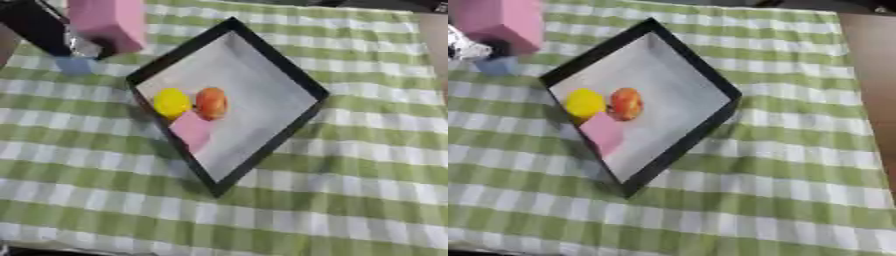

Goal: Pick up objects on the table and place them in the box.

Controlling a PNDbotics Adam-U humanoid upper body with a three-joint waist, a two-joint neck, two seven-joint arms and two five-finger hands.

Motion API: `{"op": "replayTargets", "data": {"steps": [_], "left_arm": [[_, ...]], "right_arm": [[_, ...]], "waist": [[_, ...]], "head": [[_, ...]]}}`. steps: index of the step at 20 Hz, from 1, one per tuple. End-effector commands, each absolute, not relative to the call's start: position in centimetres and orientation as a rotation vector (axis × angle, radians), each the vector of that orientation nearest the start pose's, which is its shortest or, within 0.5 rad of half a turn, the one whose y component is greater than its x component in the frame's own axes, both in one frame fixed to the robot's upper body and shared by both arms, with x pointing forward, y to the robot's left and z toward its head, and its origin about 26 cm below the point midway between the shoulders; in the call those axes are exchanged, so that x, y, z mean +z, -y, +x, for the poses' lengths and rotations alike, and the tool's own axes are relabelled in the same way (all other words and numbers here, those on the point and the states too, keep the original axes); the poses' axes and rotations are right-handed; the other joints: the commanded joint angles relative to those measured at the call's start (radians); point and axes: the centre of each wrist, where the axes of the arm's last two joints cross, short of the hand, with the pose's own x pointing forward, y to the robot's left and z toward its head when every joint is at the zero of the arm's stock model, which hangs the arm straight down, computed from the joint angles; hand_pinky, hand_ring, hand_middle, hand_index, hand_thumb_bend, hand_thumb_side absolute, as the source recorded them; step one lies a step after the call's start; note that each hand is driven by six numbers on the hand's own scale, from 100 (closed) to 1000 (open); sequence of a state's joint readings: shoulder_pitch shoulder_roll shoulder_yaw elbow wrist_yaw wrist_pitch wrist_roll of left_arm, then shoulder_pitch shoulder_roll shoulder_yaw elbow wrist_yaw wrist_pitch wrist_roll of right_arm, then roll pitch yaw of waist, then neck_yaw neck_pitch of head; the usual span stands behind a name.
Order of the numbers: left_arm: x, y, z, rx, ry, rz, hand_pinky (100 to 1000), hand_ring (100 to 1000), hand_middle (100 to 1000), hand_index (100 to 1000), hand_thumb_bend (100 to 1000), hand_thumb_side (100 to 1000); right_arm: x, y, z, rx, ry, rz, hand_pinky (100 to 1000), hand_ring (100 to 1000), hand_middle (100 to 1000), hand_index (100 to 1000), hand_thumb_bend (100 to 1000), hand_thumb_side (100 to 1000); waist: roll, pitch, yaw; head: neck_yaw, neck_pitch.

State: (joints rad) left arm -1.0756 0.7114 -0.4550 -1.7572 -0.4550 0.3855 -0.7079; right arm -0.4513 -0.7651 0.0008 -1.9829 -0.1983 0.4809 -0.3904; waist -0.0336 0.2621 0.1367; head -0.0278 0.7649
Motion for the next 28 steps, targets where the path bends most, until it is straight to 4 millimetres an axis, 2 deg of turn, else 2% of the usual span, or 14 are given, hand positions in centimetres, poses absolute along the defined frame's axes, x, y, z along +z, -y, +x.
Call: {"op": "replayTargets", "data": {"steps": [1,3,5,8,12,16,18,22,24,28], "left_arm": [[36.1,-14.5,36.1,-1.707,1.584,0.754,753,633,567,672,348,100],[35.2,-12.9,37.9,-1.745,1.551,0.749,755,638,573,676,356,100],[33.9,-11.9,39.6,-1.779,1.515,0.751,758,647,584,684,372,100],[31.9,-10.9,41.4,-1.838,1.458,0.759,767,659,595,697,390,100],[29.7,-10.6,42.9,-1.880,1.416,0.760,781,686,621,731,445,100],[28.5,-10.7,43.8,-1.906,1.401,0.753,802,753,721,838,571,246],[28.2,-10.9,44.0,-1.923,1.386,0.737,844,809,788,883,652,326],[28.2,-11.5,44.3,-1.905,1.389,0.715,892,858,849,918,717,491],[28.6,-12.0,44.1,-1.854,1.432,0.715,891,854,844,916,682,532],[30.3,-13.8,43.5,-1.688,1.538,0.751,878,835,817,891,631,543]], "right_arm": [[30.5,30.3,29.5,0.207,2.041,-0.686,812,667,680,785,414,300],[30.8,30.1,29.5,0.216,2.053,-0.675,812,667,680,784,492,281],[30.9,29.9,29.5,0.221,2.061,-0.667,811,665,679,783,513,276],[31.1,29.7,29.6,0.225,2.068,-0.655,811,666,679,783,518,274],[31.1,29.6,29.6,0.223,2.071,-0.649,811,665,679,783,518,274],[31.0,29.6,29.6,0.224,2.068,-0.645,812,665,679,783,517,275],[31.0,29.6,29.6,0.225,2.065,-0.643,812,665,679,783,516,275],[30.9,29.7,29.6,0.224,2.063,-0.646,812,666,680,784,516,275],[30.9,29.7,29.6,0.224,2.063,-0.650,812,666,680,784,517,275],[30.9,29.9,29.5,0.221,2.058,-0.660,812,666,680,784,518,274]], "waist": [[0.014,-0.035,-0.006],[0.015,-0.032,-0.012],[0.015,-0.030,-0.016],[0.015,-0.028,-0.021],[0.014,-0.026,-0.024],[0.011,-0.027,-0.027],[0.011,-0.028,-0.027],[0.010,-0.029,-0.025],[0.010,-0.030,-0.023],[0.011,-0.032,-0.016]], "head": [[0.013,0.005],[0.021,0.005],[0.026,0.005],[0.032,0.005],[0.038,0.005],[0.041,0.005],[0.040,0.005],[0.040,0.005],[0.040,0.005],[0.039,0.005]]}}
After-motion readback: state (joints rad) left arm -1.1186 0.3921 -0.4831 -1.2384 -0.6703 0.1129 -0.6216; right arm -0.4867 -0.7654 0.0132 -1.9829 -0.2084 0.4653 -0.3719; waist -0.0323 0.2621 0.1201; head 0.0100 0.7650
